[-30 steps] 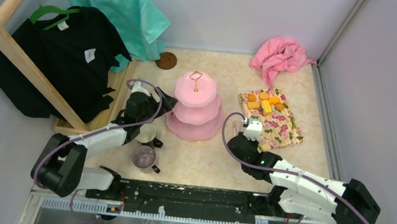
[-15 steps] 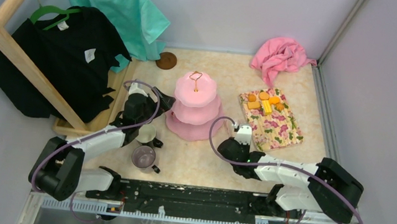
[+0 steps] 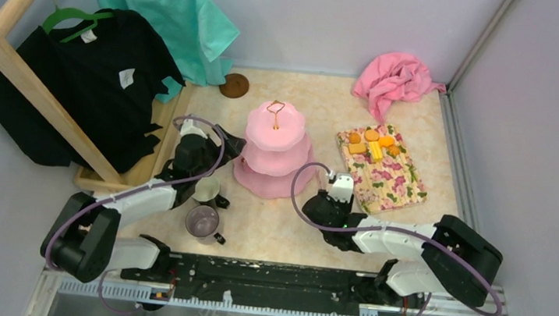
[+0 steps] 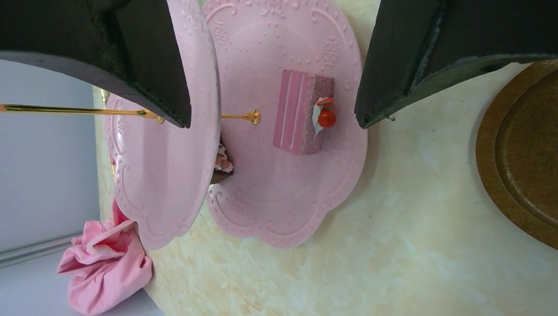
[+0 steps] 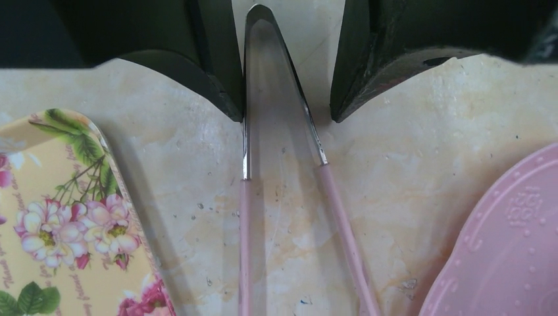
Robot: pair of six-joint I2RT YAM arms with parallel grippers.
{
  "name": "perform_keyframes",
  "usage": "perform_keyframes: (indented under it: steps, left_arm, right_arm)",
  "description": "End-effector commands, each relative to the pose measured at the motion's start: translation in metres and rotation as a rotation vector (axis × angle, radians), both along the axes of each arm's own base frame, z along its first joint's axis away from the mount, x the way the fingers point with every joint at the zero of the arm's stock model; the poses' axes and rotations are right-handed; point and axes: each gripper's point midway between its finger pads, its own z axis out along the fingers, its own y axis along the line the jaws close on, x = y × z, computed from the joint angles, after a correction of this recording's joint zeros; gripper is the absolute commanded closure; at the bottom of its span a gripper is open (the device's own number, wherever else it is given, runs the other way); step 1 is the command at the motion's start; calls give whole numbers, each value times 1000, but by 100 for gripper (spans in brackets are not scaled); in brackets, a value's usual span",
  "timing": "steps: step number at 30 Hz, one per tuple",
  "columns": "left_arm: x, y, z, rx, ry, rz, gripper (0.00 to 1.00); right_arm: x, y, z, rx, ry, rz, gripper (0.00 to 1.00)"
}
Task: Serve the afternoon tea
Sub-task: Pick up the clamp from the center of the board.
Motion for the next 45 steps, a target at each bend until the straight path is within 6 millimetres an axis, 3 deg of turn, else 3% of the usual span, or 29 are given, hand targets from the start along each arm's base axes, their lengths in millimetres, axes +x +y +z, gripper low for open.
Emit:
perform_keyframes:
  steps: [1, 16, 19, 21, 26, 36, 45]
  left_arm:
    - [2, 2, 15, -24, -67, 18, 1]
    - [-6, 13, 19, -25, -112, 52, 1]
    - [-7, 14, 18, -22, -110, 50, 1]
    - [-7, 15, 19, -23, -114, 53, 1]
    - [-10, 16, 22, -27, -123, 55, 1]
    - [-13, 17, 28, -35, -138, 51, 1]
    - [-19, 15, 49, -58, -187, 31, 1]
  right_arm:
    - [5, 7, -4, -5, -31, 16, 51]
    - [-4, 2, -31, -45, 90, -18, 60]
    - [-4, 5, -28, -27, 102, -28, 72]
    - [-4, 3, -23, -27, 96, -45, 75]
    - [-2, 5, 2, 29, 67, -61, 83]
    - [-2, 6, 76, 79, 34, -53, 87]
    - [8, -30, 128, 31, 30, -69, 87]
